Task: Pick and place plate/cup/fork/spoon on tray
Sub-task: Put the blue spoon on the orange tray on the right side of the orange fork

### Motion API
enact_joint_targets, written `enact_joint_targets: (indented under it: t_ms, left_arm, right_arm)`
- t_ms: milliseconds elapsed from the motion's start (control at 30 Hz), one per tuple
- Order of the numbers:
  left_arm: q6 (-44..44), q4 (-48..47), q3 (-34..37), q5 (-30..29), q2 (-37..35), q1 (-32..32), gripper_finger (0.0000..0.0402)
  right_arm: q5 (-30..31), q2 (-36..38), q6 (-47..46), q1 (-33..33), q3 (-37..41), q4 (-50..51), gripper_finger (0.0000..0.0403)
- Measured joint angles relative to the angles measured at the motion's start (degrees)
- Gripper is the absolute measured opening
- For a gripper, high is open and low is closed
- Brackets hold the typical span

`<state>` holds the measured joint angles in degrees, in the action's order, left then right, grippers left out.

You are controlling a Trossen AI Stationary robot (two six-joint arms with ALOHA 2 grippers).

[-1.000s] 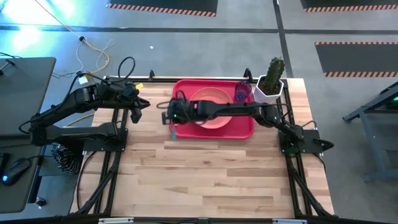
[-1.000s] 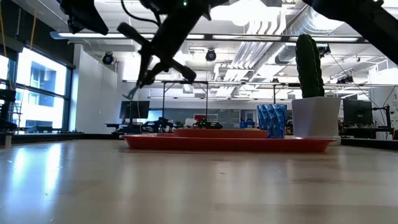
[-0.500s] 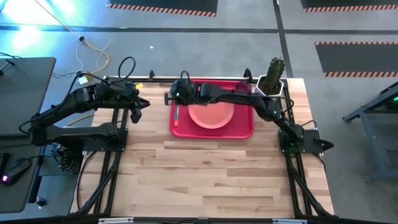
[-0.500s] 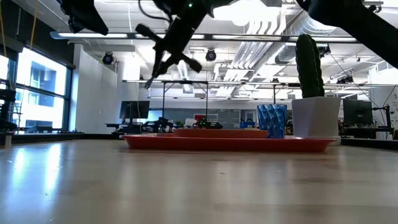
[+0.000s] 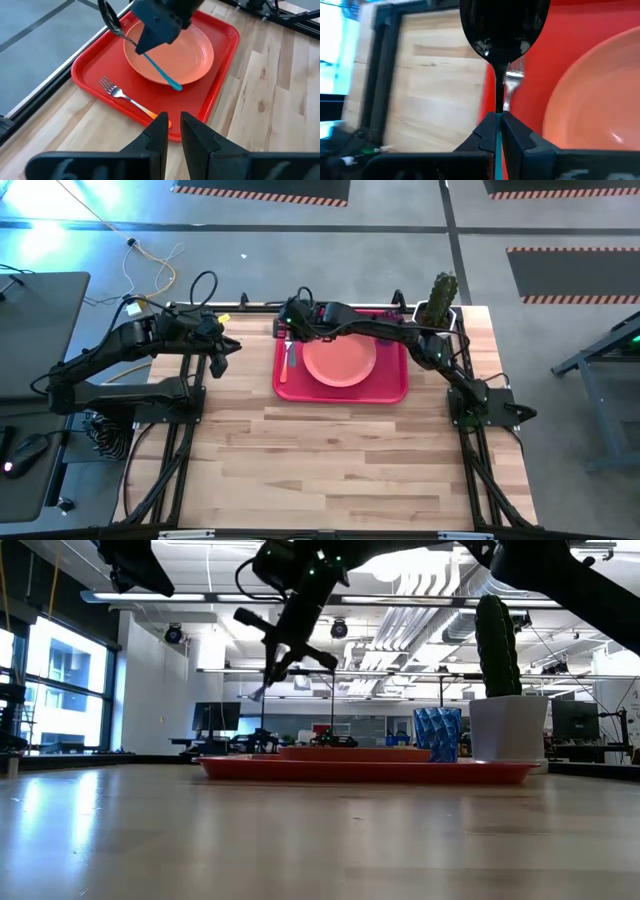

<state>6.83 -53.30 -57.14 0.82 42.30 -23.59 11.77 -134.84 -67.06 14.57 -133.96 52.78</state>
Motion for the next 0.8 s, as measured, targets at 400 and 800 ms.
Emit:
enact_joint_targets:
  t_ms: [400,800]
  left_arm:
    - [-0.04,-0.01,0.0,0.0,0.02,0.0,0.0042]
    - [-0.02,-0.05,0.0,0.02,0.02,0.02,0.0042]
  right_arm:
    - [-1.99,-3.15,-2.15,-0.38,-0.02,-1.2,0.0]
    - [-6.03,-6.4,-3.26,-0.86,0.01,-1.93,0.0]
